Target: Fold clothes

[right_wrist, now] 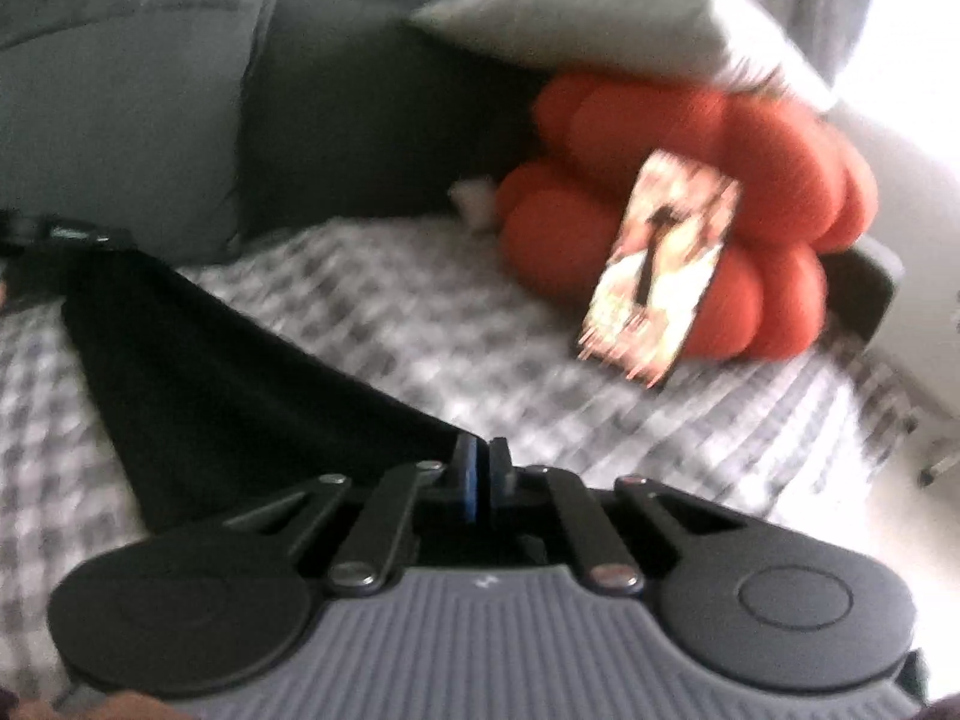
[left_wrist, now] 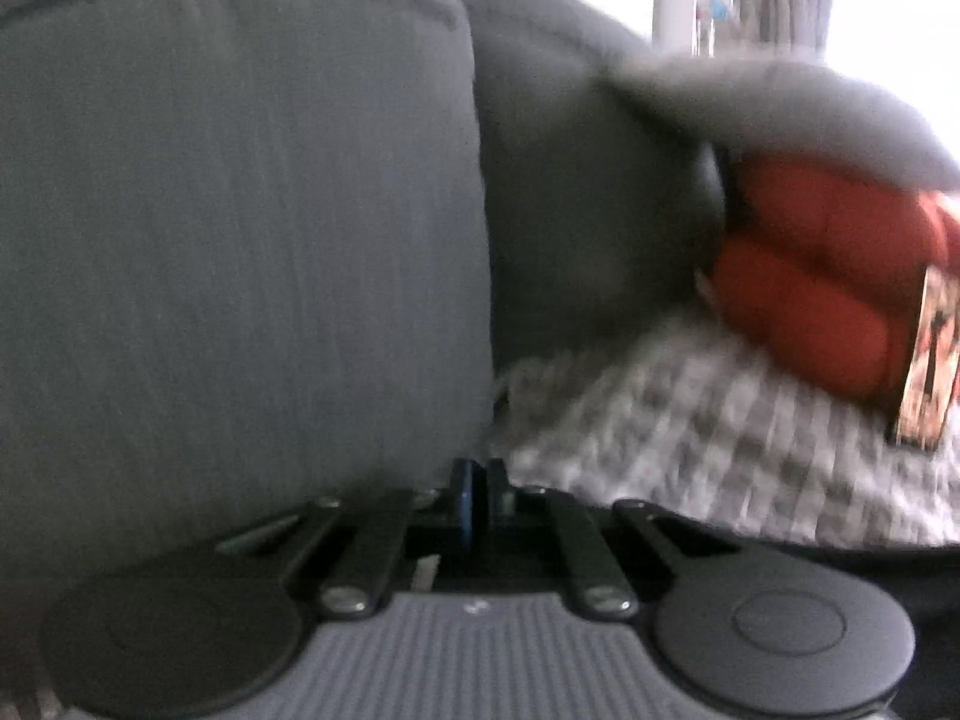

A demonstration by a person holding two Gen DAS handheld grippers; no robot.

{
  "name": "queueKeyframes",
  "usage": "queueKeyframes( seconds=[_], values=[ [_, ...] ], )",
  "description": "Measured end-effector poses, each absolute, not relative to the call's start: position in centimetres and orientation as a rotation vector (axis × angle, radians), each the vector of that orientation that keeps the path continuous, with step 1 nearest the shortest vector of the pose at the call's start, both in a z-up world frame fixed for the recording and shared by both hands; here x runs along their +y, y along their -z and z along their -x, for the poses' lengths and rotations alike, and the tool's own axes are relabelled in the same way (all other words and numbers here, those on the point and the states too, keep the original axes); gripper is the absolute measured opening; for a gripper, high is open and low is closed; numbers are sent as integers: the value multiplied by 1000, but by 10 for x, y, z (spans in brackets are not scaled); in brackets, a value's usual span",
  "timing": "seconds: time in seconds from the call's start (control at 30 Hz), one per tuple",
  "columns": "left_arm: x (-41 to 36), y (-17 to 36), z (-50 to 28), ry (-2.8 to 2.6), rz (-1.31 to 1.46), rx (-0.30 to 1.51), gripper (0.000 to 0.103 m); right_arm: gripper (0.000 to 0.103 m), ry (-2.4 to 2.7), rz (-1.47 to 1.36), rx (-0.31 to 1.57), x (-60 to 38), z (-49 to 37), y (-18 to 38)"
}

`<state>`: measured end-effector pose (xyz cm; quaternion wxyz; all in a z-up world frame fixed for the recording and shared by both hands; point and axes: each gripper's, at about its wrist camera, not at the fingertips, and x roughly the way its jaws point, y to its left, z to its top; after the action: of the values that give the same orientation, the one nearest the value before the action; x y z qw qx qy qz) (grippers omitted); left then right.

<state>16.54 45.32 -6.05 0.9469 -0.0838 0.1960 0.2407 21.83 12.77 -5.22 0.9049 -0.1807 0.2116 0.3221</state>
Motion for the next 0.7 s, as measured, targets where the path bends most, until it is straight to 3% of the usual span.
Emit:
queueKeyframes(
  seconds=[0.1, 0.2, 0.27, 0.33, 0.37, 0.4, 0.5, 0.7],
  values=[
    [451, 67, -173, -503, 136, 414, 5, 3, -672, 383, 487, 137, -231, 62],
    [456, 88, -197, -516, 131, 566, 7, 5, -670, 409, 560, 146, -246, 82],
    [460, 86, -196, -529, 153, 555, 15, 6, -671, 397, 572, 146, -251, 85],
    [462, 83, -193, -531, 172, 544, 16, 11, -670, 380, 580, 145, -253, 81],
    [462, 82, -192, -539, 171, 542, 22, 12, -666, 374, 580, 144, -252, 81],
    [459, 78, -190, -550, 160, 535, 38, 17, -662, 369, 581, 142, -252, 80],
    [446, 64, -184, -573, 125, 513, 44, 38, -656, 324, 587, 131, -248, 69],
    [408, 36, -183, -475, 98, 494, 60, 44, -641, 303, 586, 92, -248, 42]
  ],
)
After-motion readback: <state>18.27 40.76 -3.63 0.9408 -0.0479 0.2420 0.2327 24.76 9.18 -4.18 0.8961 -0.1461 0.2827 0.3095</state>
